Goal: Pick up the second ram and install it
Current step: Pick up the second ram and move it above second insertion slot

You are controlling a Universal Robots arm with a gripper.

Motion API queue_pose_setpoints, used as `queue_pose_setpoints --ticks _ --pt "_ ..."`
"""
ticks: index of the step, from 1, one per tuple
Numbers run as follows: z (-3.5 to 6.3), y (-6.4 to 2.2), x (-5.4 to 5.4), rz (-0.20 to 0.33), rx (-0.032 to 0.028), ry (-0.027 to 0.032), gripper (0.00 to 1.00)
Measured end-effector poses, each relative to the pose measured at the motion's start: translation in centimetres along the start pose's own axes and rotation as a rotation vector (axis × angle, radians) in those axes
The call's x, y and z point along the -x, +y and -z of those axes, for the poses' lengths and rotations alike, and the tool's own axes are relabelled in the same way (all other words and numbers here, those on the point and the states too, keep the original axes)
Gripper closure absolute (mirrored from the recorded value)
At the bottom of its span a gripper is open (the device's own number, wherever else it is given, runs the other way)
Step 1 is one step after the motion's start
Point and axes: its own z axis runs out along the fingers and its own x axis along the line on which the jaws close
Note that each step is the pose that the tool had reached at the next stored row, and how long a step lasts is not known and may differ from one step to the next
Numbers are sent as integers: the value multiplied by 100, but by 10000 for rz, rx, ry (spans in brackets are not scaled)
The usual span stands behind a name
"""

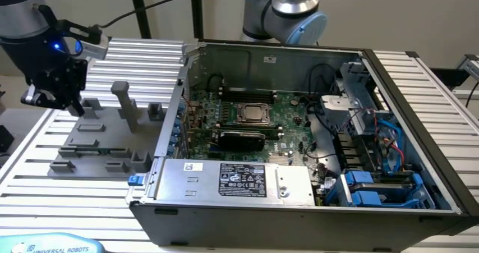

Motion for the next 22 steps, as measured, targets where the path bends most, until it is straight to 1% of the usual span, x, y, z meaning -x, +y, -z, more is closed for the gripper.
queue_pose_setpoints --ticks 6,8,13,18,22 --pt "-106 0 -1 1089 7 4 89" --pt "-141 -2 0 1307 8 5 89" --pt "-232 -46 8 1394 8 4 89" --pt "-324 -111 7 1431 11 5 89" --pt "-381 -136 -46 1457 32 7 89"
